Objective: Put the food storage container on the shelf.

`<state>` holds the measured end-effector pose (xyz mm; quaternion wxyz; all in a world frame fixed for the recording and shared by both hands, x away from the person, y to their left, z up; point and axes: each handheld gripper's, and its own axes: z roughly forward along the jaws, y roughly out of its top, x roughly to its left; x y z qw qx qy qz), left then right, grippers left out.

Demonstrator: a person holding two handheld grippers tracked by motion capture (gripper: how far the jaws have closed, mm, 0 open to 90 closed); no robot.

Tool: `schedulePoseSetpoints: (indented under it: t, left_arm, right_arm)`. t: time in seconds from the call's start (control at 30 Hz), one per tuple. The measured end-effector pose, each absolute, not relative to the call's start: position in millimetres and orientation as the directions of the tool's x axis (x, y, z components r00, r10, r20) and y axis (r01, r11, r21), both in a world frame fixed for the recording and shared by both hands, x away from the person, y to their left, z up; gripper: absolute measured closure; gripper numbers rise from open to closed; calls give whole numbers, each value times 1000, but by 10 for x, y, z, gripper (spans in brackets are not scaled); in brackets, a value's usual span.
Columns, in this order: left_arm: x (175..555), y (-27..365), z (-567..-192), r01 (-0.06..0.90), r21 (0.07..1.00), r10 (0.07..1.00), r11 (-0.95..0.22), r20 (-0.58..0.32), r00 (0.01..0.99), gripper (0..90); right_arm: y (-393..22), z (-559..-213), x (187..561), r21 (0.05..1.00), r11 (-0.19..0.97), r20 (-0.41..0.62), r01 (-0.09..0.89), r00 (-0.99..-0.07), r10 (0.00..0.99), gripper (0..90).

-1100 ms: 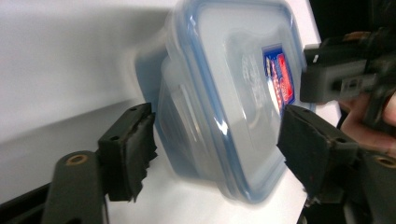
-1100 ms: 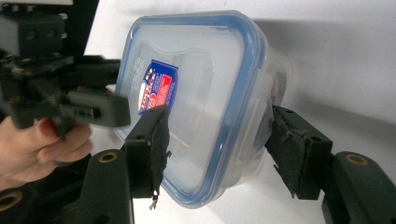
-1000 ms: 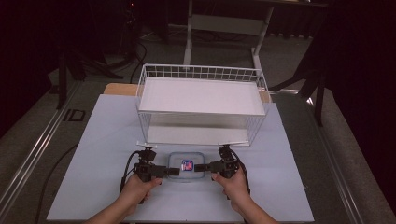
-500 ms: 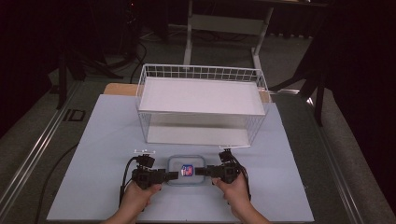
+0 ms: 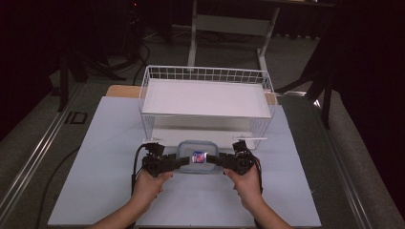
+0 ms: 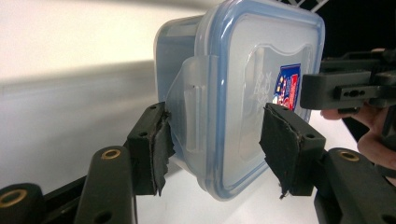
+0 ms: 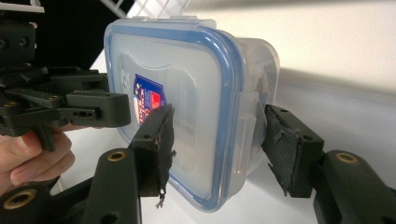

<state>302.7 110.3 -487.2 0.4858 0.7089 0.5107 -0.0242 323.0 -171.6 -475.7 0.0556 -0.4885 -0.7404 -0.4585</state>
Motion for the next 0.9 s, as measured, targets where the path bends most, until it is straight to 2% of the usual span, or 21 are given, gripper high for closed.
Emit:
schedulePoseSetpoints:
  t: [0.33,0.9]
  left_arm:
    - [3395,984,-4889,722,691,694,15,-527,490,444]
    - [3733,954,-5190,736,675,683,54,-562,466,443]
  right_arm:
    - [-1816,-4720,3508,682,43,501,730,-509,700,441]
    - [-1811,-4952,3840,673,10,497,740,-462,734,432]
